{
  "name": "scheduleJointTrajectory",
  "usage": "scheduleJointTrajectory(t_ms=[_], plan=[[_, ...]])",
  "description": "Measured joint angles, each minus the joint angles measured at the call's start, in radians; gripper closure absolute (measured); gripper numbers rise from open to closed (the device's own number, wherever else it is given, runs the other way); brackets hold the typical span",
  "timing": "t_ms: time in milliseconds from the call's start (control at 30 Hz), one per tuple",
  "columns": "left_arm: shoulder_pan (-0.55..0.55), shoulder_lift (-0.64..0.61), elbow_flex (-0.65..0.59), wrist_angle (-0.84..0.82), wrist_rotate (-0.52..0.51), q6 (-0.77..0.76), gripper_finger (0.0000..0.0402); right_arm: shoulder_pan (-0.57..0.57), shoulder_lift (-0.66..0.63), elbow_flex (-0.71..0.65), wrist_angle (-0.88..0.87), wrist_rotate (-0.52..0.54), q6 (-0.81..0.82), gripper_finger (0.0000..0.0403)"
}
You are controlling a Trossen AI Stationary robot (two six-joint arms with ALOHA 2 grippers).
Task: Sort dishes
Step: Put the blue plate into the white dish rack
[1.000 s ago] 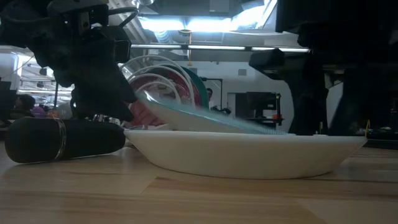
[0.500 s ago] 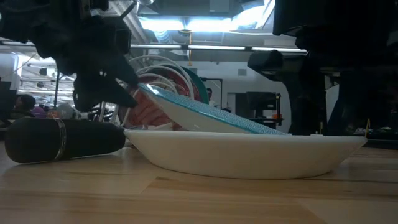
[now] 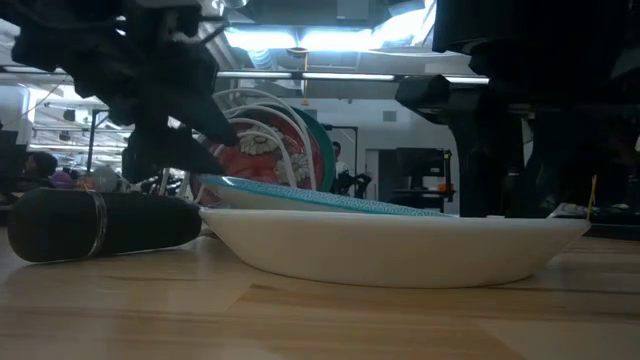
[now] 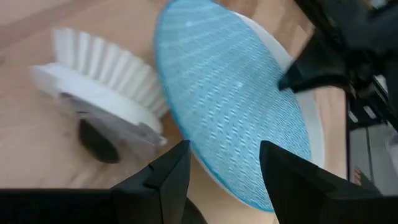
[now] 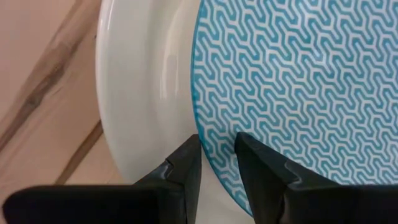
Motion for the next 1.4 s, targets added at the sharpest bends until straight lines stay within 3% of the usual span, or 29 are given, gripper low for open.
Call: scheduleJointTrajectory(t_ms=[900, 1100, 1400], plan=[[0.080, 0.007, 0.000, -0.015, 0.050, -0.157, 0.0219, 0.000, 0.001, -0.001, 0.013, 0.020, -0.028, 0.0295], [0.080, 0.072, 0.002, 0.016, 0.105, -0.217, 0.0219, 0.000, 0.001, -0.001, 0.017, 0.023, -0.040, 0.0295], [0.081, 0.195, 0.015, 0.199, 0.180, -0.203, 0.0219, -0.013, 0.002, -0.002, 0.037, 0.023, -0.076, 0.0295]])
